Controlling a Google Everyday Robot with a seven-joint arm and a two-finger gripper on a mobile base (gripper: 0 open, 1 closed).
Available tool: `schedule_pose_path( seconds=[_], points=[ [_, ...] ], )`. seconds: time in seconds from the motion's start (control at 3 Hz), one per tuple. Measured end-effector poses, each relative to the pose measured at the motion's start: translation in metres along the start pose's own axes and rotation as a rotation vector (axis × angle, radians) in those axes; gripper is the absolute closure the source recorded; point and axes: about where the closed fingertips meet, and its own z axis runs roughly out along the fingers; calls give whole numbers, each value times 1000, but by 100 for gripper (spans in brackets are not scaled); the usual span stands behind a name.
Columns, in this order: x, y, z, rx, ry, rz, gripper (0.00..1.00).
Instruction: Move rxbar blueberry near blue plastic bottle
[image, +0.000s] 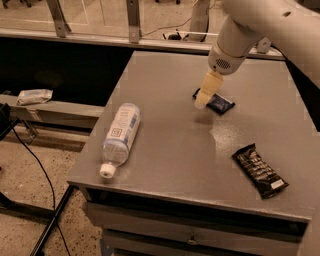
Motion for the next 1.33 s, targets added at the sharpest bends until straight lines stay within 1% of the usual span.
schedule_pose_path(
  seconds=[0.33,0.67,1.0,1.33],
  points=[
    [12,-18,21,30,51,91,0],
    [21,-25,33,29,80,145,0],
    [23,-26,37,27,87,155,11],
    [23,-25,39,24,89,154,34]
  ],
)
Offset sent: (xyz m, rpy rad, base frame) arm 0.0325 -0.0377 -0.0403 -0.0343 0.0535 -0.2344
